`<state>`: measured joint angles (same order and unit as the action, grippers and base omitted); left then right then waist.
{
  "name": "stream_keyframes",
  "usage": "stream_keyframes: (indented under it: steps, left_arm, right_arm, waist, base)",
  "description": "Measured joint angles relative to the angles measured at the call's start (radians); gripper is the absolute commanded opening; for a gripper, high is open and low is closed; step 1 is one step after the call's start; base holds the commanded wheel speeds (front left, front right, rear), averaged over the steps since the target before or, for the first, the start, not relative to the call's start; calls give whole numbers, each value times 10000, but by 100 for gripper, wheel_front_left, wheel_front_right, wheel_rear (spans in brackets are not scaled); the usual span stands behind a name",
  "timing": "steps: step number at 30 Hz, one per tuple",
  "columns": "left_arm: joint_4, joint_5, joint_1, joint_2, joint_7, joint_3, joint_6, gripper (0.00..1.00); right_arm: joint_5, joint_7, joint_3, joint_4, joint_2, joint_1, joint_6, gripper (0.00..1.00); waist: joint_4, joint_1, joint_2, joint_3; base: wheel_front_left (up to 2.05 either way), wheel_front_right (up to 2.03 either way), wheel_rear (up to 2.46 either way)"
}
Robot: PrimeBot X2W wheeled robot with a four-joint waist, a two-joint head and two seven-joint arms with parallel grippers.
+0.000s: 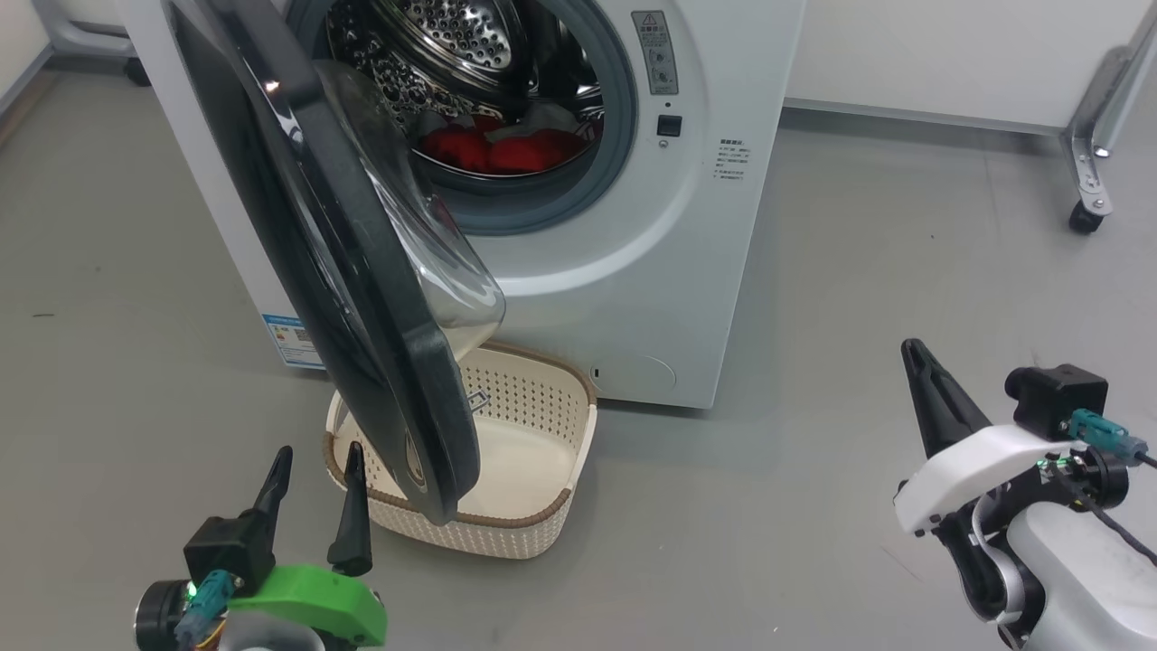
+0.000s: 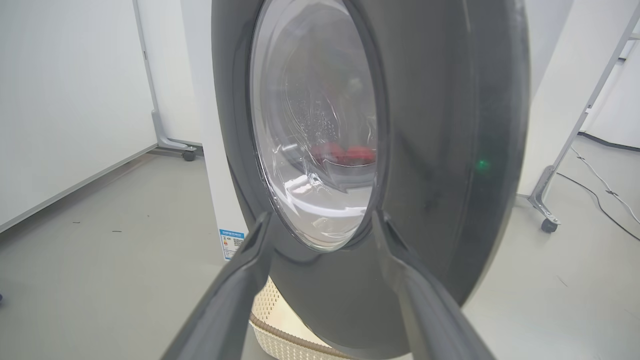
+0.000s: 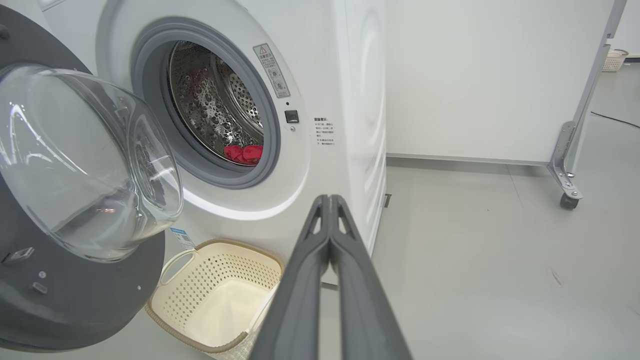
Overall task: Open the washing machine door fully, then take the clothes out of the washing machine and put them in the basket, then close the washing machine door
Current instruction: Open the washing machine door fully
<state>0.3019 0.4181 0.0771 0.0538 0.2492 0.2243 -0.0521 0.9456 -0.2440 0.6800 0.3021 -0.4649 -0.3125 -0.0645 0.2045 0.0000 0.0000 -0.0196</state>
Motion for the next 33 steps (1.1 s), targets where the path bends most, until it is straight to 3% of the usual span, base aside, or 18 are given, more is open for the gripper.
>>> stream_keyframes:
  steps: [5,11,13,14,22,33]
  left_arm:
    - [-117,-105,-298,15,0,-77,50,100]
    - [-230,-199,-367,10,0,-205,132,100]
    - [-280,-240,-372,10,0,-272,134,100]
    - [-307,-242,-374,10,0,-293,134,100]
    - [-430,-401,-425,2,0,-389,222,100]
    - [-464,-414,-479,-17,0,-537,309,100]
  right_arm:
    - [-157,-82,-205,-203,0,772,-334,0]
    - [-428,-82,-589,-456,25,1448,-451,0]
    - [-616,-82,-683,-545,59,1649,-514,82]
    - [-794,-82,-744,-612,73,1737,-520,100]
    - [-1465,-81,-1760,-1386,364,2140,-533,100]
    - [-2203,-81,-2426,-1931,673,2929,-543,100]
  waist:
    - [-309,0,0,-111]
    - [-584,0,0,-132]
    - [-665,0,0,-131]
    - [-705,0,0,-127]
    - [-975,0,0,-38]
    - [-1004,0,0,-30]
  base:
    - [0,0,0]
    - [0,0,0]
    - [0,0,0]
    - [0,0,0]
    - [0,0,0]
    - [0,0,0]
